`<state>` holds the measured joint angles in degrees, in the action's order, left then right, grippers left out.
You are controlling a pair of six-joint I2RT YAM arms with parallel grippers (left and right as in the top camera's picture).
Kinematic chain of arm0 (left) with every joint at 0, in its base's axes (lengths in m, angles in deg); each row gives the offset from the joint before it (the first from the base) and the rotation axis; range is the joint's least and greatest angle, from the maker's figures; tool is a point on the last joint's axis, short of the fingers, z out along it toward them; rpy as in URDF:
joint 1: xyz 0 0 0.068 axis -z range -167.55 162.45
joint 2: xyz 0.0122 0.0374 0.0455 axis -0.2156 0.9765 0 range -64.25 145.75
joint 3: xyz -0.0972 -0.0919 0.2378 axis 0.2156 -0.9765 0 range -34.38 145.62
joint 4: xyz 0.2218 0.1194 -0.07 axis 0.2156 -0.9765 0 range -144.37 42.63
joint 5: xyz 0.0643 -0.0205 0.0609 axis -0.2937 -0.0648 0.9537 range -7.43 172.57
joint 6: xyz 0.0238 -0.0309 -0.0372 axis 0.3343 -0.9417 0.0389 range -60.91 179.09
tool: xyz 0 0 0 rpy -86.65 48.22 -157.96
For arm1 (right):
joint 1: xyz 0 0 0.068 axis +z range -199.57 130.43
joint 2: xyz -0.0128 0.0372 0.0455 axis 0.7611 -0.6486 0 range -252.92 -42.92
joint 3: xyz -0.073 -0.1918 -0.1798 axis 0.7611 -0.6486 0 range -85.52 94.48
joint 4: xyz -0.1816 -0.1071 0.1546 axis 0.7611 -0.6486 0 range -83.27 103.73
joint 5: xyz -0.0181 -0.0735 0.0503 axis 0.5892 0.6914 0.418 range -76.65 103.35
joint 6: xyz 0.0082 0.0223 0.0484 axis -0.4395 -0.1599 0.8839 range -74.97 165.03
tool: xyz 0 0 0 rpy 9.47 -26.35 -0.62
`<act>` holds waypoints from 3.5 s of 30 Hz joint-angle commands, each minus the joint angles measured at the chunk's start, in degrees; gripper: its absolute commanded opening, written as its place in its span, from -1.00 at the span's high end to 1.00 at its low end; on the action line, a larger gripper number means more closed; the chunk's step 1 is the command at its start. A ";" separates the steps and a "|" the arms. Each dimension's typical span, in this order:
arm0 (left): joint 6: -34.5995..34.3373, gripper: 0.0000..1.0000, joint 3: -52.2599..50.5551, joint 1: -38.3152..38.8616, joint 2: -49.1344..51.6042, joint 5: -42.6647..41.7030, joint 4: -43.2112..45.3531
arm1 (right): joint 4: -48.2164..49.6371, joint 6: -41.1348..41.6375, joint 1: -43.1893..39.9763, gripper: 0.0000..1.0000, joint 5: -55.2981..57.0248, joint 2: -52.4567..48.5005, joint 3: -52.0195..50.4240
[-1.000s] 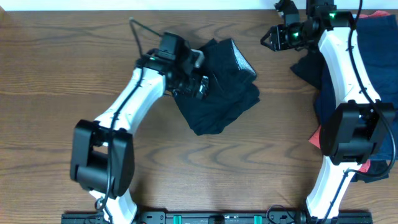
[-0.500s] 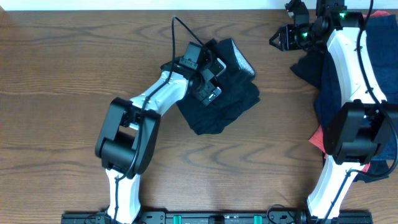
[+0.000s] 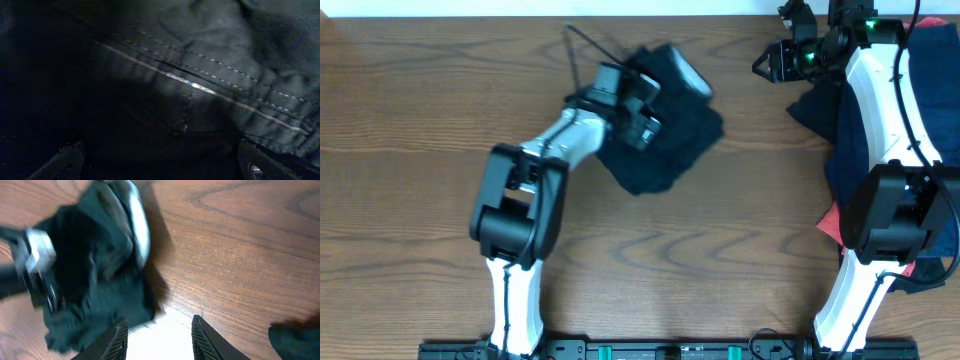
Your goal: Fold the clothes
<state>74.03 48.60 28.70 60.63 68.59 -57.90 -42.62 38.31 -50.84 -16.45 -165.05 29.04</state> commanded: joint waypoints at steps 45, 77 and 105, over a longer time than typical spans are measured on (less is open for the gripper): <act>-17.44 -0.96 1.11 -23.89 -22.38 3.96 -8.50 | 5.03 -2.78 0.92 -0.31 4.26 2.36 -0.11; -4.09 -0.96 -0.04 -16.74 -9.49 -2.10 -20.83 | -1.57 -6.64 1.90 -0.52 7.06 11.96 -0.26; -8.57 -0.96 -0.04 -18.56 -0.02 4.61 1.75 | -2.84 -6.64 2.05 -0.53 9.49 7.96 -0.37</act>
<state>66.38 48.56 11.30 59.43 71.45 -56.98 -45.53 32.45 -49.34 -7.30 -156.92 28.93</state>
